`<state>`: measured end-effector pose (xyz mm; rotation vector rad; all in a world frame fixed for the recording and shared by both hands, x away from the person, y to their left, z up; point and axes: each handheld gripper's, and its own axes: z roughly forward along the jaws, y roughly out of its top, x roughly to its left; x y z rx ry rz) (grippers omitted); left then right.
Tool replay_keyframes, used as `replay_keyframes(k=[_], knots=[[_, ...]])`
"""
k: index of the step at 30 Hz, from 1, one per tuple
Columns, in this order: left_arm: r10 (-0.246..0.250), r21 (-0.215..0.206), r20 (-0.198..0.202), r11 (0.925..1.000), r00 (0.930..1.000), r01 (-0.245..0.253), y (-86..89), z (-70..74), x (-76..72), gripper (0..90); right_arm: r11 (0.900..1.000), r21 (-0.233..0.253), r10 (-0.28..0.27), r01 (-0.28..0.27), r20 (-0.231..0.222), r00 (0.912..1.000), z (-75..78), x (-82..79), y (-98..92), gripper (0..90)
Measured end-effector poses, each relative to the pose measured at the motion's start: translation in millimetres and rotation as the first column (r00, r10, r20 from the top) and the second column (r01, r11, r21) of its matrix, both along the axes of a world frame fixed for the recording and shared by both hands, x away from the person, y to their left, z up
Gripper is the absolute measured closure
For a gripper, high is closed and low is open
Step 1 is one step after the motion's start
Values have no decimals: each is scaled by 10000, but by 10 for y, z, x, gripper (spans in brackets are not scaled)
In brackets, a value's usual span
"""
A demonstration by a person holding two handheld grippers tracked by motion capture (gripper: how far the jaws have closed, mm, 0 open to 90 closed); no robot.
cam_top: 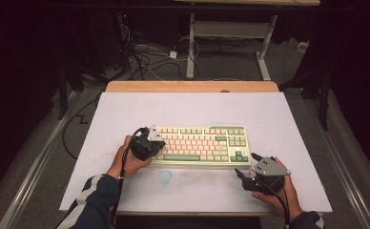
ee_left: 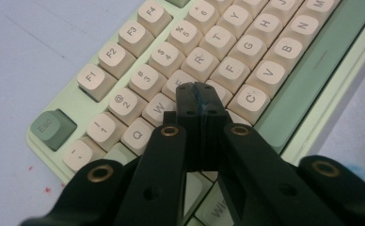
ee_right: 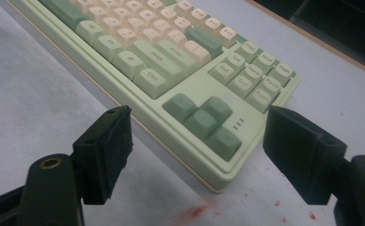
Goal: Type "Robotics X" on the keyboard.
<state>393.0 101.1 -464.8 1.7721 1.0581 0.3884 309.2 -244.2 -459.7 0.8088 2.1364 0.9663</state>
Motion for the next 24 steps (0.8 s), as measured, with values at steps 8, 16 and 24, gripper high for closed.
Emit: replay_keyframes(k=[8,16,24], knots=[[-68,240,-3,9997,10000,68,-36,-31,14,876,9999,-106,45,-46,-72,10000,-11,3,7,254],[14,6,427,10000,9991,-14,-4,32,-8,874,9999,-96,42,-42,-66,10000,-7,0,6,254],[269,-470,954,9986,9951,-224,133,134,-64,789,10000,-51,12,-12,-36,10000,-1,-1,-6,254]])
